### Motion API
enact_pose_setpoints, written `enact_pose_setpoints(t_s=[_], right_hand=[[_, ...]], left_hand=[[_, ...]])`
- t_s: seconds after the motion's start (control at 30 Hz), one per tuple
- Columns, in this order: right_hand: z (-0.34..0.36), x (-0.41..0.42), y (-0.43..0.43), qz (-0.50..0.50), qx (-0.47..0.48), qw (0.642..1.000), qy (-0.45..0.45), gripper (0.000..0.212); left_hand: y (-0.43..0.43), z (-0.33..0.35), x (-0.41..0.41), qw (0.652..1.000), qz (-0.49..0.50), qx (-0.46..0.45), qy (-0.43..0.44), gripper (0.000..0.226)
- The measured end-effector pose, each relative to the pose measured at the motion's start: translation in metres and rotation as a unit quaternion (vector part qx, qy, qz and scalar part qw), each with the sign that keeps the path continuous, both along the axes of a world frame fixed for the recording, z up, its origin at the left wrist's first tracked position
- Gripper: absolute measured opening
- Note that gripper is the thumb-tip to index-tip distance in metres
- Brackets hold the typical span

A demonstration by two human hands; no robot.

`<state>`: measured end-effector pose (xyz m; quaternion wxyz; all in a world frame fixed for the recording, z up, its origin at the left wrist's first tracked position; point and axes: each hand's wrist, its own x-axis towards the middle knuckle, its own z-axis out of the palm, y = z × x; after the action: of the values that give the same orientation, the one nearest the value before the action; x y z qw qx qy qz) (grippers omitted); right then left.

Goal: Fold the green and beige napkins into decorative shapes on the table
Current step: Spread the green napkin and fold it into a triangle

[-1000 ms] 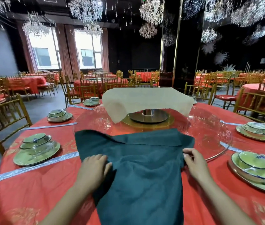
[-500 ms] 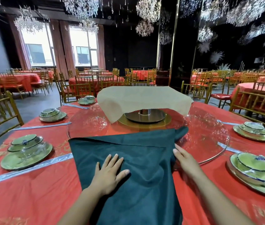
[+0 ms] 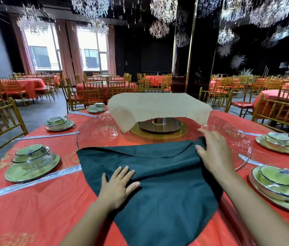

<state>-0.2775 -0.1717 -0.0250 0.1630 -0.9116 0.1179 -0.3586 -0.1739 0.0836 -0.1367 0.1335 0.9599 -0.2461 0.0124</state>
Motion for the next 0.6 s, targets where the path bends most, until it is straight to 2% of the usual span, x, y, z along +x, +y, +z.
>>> enact_pose_setpoints(t_s=[0.07,0.13,0.2,0.23,0.27,0.33,0.4,0.43,0.53,0.6], right_hand=[[-0.003,-0.003,0.006,0.051,0.059,0.997,0.025,0.043],[-0.021,-0.001,-0.006,0.046,0.186,0.979,0.066,0.034],[-0.046,0.001,-0.030,0.001,0.343,0.935,0.089,0.030],[-0.058,0.001,-0.041,-0.014,0.383,0.917,0.110,0.029],[-0.070,0.002,-0.050,-0.024,0.388,0.911,0.136,0.029],[-0.085,0.008,-0.058,-0.059,0.328,0.927,0.170,0.026],[-0.089,0.014,-0.057,-0.101,0.189,0.956,0.199,0.032],[-0.087,0.015,-0.052,-0.124,0.140,0.957,0.222,0.036],[-0.083,0.023,-0.039,-0.158,0.150,0.938,0.269,0.040],[-0.084,0.033,-0.034,-0.104,0.231,0.935,0.247,0.024]], left_hand=[[0.010,0.001,0.003,1.000,0.017,0.011,-0.006,0.133],[0.027,0.001,0.007,0.999,0.045,0.012,-0.001,0.115],[0.042,0.003,0.007,0.998,0.068,0.013,0.002,0.101],[0.045,0.004,0.005,0.998,0.061,0.008,-0.003,0.110],[0.044,0.004,0.002,0.999,0.040,0.010,-0.007,0.122],[0.037,0.002,-0.006,1.000,-0.003,0.013,-0.010,0.131],[0.028,-0.004,-0.011,1.000,-0.020,-0.007,0.003,0.128],[0.026,-0.007,-0.012,1.000,-0.019,-0.016,0.008,0.127],[0.024,-0.013,-0.011,1.000,-0.011,-0.025,0.007,0.124],[0.023,-0.013,-0.011,1.000,-0.015,-0.017,0.000,0.123]])
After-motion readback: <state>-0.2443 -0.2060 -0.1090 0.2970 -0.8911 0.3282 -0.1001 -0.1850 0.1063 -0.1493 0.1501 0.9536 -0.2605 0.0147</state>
